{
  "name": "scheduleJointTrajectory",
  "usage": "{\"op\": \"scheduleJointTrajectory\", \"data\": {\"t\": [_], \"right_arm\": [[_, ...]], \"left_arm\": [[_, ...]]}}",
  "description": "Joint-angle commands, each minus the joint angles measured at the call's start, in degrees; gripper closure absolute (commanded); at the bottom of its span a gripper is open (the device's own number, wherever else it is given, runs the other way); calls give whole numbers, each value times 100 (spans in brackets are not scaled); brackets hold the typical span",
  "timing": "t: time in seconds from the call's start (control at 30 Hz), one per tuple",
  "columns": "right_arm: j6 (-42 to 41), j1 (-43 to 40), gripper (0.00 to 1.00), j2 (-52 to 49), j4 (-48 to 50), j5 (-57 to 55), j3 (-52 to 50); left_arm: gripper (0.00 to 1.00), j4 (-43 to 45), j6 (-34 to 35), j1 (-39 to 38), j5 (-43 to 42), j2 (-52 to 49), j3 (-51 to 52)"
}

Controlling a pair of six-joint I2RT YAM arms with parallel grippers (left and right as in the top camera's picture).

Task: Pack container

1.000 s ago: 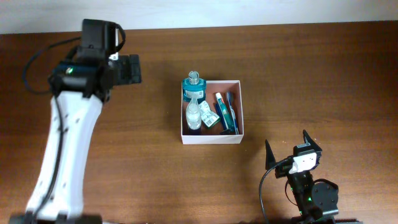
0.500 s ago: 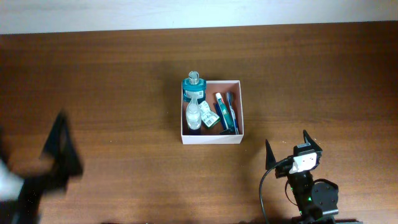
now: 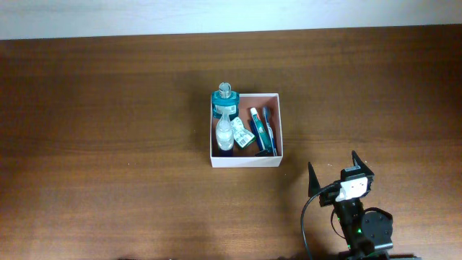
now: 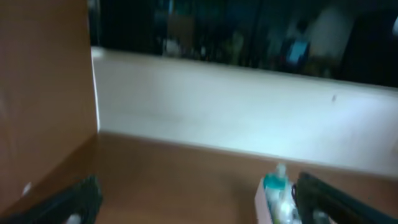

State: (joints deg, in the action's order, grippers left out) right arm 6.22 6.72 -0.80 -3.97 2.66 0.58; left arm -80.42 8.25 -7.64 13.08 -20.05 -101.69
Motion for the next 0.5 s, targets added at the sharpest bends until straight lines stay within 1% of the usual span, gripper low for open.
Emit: {"op": "scheduleJointTrajectory", "data": {"t": [0.0,0.1,0.2,0.47], "right_arm": [[0,-48,2,55,-37,-52,-26],[-2,-48,2,55,-35,-52,-26],[0,-48,2,55,-37,-52,-26],[0,-48,2,55,-35,-52,-26]], "left_arm": [[1,-485,50,24,61,166,140],[1,-702,50,103,63,299,391],[1,-654,50,162,63,433,765],[0,-42,48,245,74,953,1965]]}}
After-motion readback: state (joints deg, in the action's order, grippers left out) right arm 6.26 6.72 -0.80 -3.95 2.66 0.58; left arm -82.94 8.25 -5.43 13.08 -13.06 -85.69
